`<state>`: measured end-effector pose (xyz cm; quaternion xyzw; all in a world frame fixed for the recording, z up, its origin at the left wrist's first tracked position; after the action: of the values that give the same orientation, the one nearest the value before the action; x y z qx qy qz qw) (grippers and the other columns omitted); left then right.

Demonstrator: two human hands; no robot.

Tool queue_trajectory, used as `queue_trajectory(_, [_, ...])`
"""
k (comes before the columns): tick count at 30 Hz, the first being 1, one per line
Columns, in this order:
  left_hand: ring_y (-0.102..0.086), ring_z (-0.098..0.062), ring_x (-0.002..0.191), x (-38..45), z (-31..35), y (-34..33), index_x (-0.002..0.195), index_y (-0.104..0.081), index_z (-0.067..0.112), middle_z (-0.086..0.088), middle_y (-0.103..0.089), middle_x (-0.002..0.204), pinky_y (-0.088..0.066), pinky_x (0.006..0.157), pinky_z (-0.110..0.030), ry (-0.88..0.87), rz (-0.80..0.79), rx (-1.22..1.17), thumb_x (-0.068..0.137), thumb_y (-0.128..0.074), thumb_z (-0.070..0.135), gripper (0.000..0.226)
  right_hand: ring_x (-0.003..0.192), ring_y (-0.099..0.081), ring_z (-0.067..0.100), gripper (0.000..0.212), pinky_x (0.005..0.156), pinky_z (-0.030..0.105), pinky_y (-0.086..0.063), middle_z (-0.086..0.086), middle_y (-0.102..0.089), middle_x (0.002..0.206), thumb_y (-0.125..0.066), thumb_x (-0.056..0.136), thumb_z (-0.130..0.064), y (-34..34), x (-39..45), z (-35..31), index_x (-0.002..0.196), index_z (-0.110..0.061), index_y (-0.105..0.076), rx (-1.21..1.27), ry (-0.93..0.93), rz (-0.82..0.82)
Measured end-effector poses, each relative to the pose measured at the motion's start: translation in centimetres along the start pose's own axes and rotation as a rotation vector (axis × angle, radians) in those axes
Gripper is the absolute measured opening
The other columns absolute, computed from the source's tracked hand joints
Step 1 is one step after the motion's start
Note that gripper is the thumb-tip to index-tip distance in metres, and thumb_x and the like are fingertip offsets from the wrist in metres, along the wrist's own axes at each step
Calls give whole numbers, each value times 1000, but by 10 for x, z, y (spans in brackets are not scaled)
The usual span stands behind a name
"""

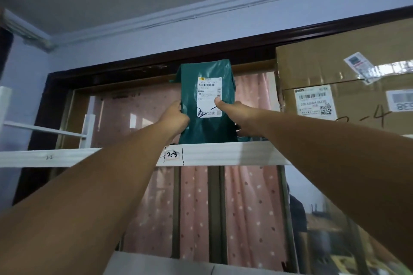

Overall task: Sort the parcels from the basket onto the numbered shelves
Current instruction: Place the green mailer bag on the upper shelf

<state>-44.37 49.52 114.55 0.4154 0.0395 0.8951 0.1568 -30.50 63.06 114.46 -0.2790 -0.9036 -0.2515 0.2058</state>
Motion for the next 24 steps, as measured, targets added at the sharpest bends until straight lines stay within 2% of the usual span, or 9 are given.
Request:
queue_trajectory(2, [-70, -34, 111, -5, 0, -2, 133, -56, 26, -7, -73, 125, -61, 92, -45, 3, -48, -28, 67, -55, -4, 73, 129, -55, 25, 78, 110, 44, -45, 2, -55, 147, -49, 93, -71, -3, 3, 4, 151, -19, -40, -26, 21, -5])
queue_trajectory(5, [-67, -34, 113, -7, -6, -3, 145, -50, 22, -9, -68, 129, -59, 84, -37, 47, -83, 2, 81, -50, -13, 72, 133, -53, 27, 93, 114, 46, -43, 4, -52, 151, -45, 84, -82, -6, 13, 14, 153, -19, -41, -187, 36, -24])
queue_trajectory(9, [-65, -35, 113, -9, -4, -4, 141, -49, 19, -10, -67, 128, -58, 100, -51, 80, -75, 106, 71, -57, 1, 73, 125, -57, 29, 129, 109, 46, -45, 8, -54, 148, -42, 50, -98, 0, 37, 28, 151, -18, -43, -312, 39, 8])
queue_trajectory(10, [-66, -35, 112, -8, -2, -3, 138, -51, 19, -10, -69, 126, -58, 100, -50, 80, -63, 124, 67, -57, 5, 72, 128, -56, 30, 128, 111, 48, -44, 7, -54, 149, -45, 51, -98, 1, 34, 25, 152, -18, -41, -321, 47, 11])
queue_trajectory(12, [-67, -32, 109, -13, 5, -3, 128, -55, 17, -9, -70, 120, -58, 96, -41, 84, -49, 169, 68, -60, 8, 61, 126, -56, 29, 102, 108, 44, -45, 7, -55, 144, -58, 77, -80, 2, 9, 10, 151, -13, -37, -373, 55, 57])
queue_trajectory(14, [-66, -31, 108, -16, 10, -1, 128, -54, 14, -10, -69, 118, -54, 85, -34, 105, -58, 224, 72, -62, 12, 57, 106, -57, 25, 74, 87, 33, -48, 9, -56, 123, -67, 95, -46, 10, -2, 3, 148, -7, -34, -433, 40, 108])
queue_trajectory(17, [-65, -28, 102, -17, 14, 4, 130, -55, 10, -10, -69, 117, -49, 69, -32, 114, -51, 323, 66, -63, 18, 65, 74, -49, 14, 64, 55, 24, -37, 5, -50, 98, -68, 98, -29, 24, -14, -4, 145, -4, -34, -487, 20, 137])
queue_trajectory(19, [-64, -24, 92, -24, 21, 10, 130, -58, 10, -10, -69, 112, -45, 60, -30, 115, -43, 387, 63, -62, 19, 68, 70, -46, 12, 65, 52, 24, -34, 3, -48, 90, -69, 97, -28, 30, -21, -10, 145, -5, -32, -501, 28, 141])
queue_trajectory(24, [-57, -29, 101, -49, 32, 23, 135, -50, 5, -13, -60, 121, -47, 76, -35, 196, 17, 499, 89, -71, 15, 52, 101, -47, 24, 72, 82, 35, -39, 15, -51, 140, -70, 96, -25, 42, -33, -20, 151, -7, -27, -519, 73, 113])
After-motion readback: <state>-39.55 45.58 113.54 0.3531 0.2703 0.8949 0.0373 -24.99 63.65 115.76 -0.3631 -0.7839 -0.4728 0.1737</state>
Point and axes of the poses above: each hand's wrist, its own x-axis towards the middle knuckle, its own y-axis out of the back of the hand, z = x × y, the point moved 4 cm from there along x, towards the middle knuckle
